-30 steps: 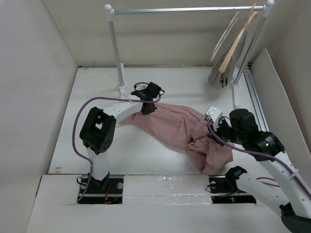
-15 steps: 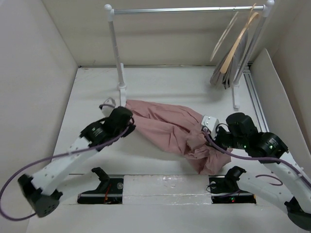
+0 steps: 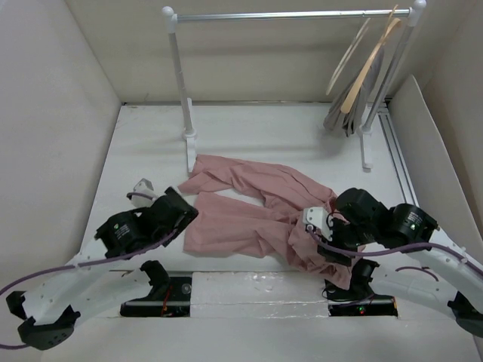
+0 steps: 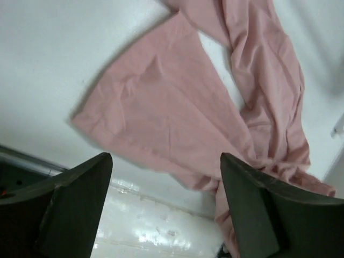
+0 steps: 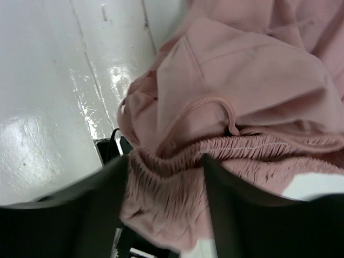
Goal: Place the trousers on the hanger
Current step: Fold the trousers
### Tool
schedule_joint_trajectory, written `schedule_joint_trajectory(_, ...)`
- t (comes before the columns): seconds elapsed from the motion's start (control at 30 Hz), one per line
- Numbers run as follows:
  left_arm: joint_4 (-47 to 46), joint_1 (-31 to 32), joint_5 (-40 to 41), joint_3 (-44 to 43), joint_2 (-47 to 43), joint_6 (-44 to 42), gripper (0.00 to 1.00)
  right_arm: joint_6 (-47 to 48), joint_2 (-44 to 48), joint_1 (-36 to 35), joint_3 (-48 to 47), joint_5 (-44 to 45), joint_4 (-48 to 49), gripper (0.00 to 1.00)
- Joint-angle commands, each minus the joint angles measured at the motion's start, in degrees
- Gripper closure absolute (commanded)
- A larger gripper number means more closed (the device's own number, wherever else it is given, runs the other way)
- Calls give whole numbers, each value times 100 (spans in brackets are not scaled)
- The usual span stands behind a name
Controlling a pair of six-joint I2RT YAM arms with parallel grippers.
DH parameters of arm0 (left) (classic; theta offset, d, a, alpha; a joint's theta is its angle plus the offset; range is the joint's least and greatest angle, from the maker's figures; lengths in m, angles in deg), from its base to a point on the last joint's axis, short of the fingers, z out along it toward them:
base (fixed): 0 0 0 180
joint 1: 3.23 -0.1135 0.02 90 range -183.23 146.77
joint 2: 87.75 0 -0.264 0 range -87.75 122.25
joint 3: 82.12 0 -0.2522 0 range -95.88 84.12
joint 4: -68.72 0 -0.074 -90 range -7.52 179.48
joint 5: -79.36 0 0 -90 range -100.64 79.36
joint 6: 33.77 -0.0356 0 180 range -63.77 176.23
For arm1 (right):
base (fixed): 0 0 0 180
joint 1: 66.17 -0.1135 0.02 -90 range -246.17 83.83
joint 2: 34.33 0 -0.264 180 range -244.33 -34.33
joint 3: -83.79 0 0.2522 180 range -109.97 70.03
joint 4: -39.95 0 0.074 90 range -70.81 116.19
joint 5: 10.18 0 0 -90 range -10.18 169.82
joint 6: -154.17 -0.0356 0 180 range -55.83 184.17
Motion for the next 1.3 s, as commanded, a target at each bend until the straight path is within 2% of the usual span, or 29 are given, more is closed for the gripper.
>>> schedule_joint_trajectory(0.0, -486, -233, 1378, -472, 1230, -389, 20, -290, -51, -62, -400, 484, -128, 29)
schedule_joint_trajectory(0.03, -1001, -427, 1431, -682, 1555, -722, 19, -325, -173, -62, -592, 781, -66, 27)
schedule_joint_trajectory(0.07, -1259, -698, 1188, -806, 2263, -1117, 19, -361, -227, -62, -690, 897, 13, 27)
schedule_joint_trajectory(0.1, -1488, -1258, 1064, -912, 2583, -1652, 20, -387, -297, -62, -813, 994, 118, 26)
schedule_joint_trajectory(0.13, -1951, -1507, 958, -1008, 2847, -1805, 20, -379, -428, -62, -1101, 1178, 154, 27)
schedule_joint_trajectory(0.2, -2690, -2174, 292, -817, 3324, -2095, 26, -422, -508, -62, -1261, 1363, 355, 35)
schedule_joint_trajectory(0.23, -3434, -2865, -111, -503, 3394, -2271, 27, -440, -517, -62, -1314, 1495, 434, 54)
schedule_joint_trajectory(0.27, -3754, -3124, -689, -360, 3447, -2316, 28, -466, -561, -62, -1376, 1496, 505, 72)
schedule_joint_trajectory(0.3, -4062, -3318, -826, -255, 3456, -2308, 28, -562, -553, -62, -1315, 1687, 732, 88)
schedule_joint_trajectory(0.33, -4370, -3572, -905, -149, 3474, -2299, 27, -607, -553, -62, -1237, 1837, 821, 100)
schedule_joint_trajectory(0.37, -4460, -3688, -1054, -157, 3596, -2299, 26, -677, -561, -1, -1079, 1882, 926, 100)
schedule_joint_trajectory(0.4, -4530, -3785, -1169, -192, 3702, -2360, 25, -782, -544, 95, -964, 1917, 1215, 97)
schedule_joint_trajectory(0.47, -4522, -3838, -1223, -402, 4113, -2562, 24, -853, -544, 297, -744, 1979, 1498, 80)
schedule_joint_trajectory(0.5, -4461, -3839, -1196, -472, 4264, -2606, 24, -853, -561, 438, -570, 1979, 1821, 61)
schedule_joint_trajectory(0.6, -4575, -3839, -1214, -543, 4800, -2765, 24, -644, -797, 1202, -454, 1927, 2314, 30)
schedule_joint_trajectory(0.63, -4653, -3839, -1257, -544, 4914, -2782, 24, -599, -903, 1613, -445, 1813, 2412, 26)
schedule_joint_trajectory(0.73, -4803, -3839, -1564, -482, 5284, -2791, 27, -449, -1237, 2195, -375, 1376, 2623, 19)
schedule_joint_trajectory(0.83, -5039, -3839, -1662, -263, 5364, -2844, 35, -457, -1273, 2854, -34, 1049, 2983, 15)
schedule_joint_trajectory(0.87, -5093, -3839, -1688, -210, 5364, -2861, 48, -484, -1256, 3178, 81, 987, 3088, 14)
schedule_joint_trajectory(0.93, -5181, -3839, -1688, -166, 5390, -2957, 66, -554, -1238, 3522, 275, 750, 3335, 11)
schedule_joint_trajectory(0.97, -5173, -3839, -1706, -192, 5434, -2993, 87, -598, -1238, 3681, 467, 644, 3405, 9)
schedule_joint_trajectory(1.0, -5164, -3839, -1732, -235, 5478, -3028, 96, -633, -1256, 3987, 591, 522, 3571, 7)
schedule_joint_trajectory(1.03, -5164, -3839, -1767, -297, 5495, -3107, 100, -625, -1273, 4129, 705, 251, 3651, 6)
schedule_joint_trajectory(1.13, -5199, -3839, -1916, -411, 5469, -3274, 100, -633, -1431, 4578, 988, -129, 3749, 3)
schedule_joint_trajectory(1.27, -5190, -3839, -1820, -447, 4848, -3493, 100, -756, -1405, 4798, 1181, -279, 3942, 2)
